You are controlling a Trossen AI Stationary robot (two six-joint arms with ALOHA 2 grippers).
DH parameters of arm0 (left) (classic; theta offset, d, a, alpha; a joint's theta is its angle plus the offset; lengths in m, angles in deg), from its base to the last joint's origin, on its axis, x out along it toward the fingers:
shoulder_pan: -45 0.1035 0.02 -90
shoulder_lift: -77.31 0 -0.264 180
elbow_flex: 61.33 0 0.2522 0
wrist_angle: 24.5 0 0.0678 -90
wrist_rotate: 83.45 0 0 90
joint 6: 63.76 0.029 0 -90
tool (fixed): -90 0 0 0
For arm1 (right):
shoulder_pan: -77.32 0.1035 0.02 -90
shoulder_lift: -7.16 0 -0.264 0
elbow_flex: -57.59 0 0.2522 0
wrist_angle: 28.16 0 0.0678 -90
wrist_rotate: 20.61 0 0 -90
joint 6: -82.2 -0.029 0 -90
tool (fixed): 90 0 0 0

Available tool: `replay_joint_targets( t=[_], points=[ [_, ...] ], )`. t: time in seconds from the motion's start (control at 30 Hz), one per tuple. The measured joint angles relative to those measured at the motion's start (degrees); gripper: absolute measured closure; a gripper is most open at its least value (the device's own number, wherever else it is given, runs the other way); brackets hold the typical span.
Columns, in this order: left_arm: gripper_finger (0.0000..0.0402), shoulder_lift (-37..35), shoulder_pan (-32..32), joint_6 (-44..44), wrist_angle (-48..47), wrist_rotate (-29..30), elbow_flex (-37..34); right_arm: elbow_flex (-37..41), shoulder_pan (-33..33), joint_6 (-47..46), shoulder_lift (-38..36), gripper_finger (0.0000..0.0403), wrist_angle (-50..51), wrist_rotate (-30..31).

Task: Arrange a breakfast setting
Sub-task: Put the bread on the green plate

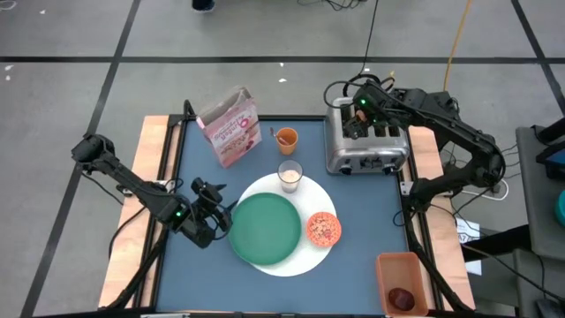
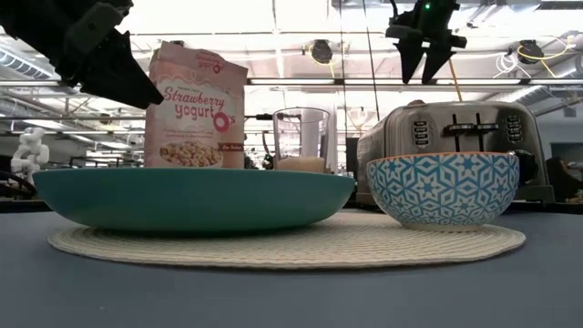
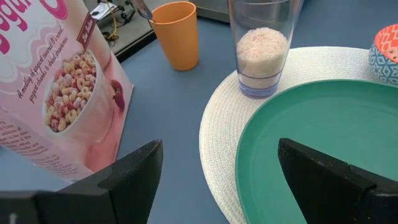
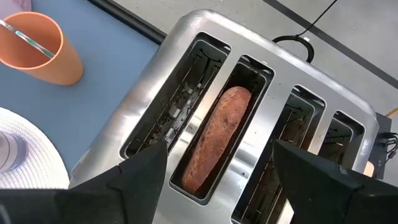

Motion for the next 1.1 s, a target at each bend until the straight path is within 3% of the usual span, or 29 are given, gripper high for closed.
replay_joint_targets(
  t=[0.33,0.53,1.1],
  points=[
    [0.0080,0.00,0.00,-0.02,0.03,0.00,0.00,0.00,0.00,-1.03,0.00,0.0119,-0.02,0.21],
    [0.0080,0.00,0.00,-0.01,0.04,-0.01,0.00,0.00,-0.02,-1.53,0.26,0.0119,-0.02,4.52],
    [0.0080,0.00,0.00,-0.01,0.07,-0.01,0.00,0.00,-0.11,-2.56,5.56,0.0119,0.09,4.28]
  ],
)
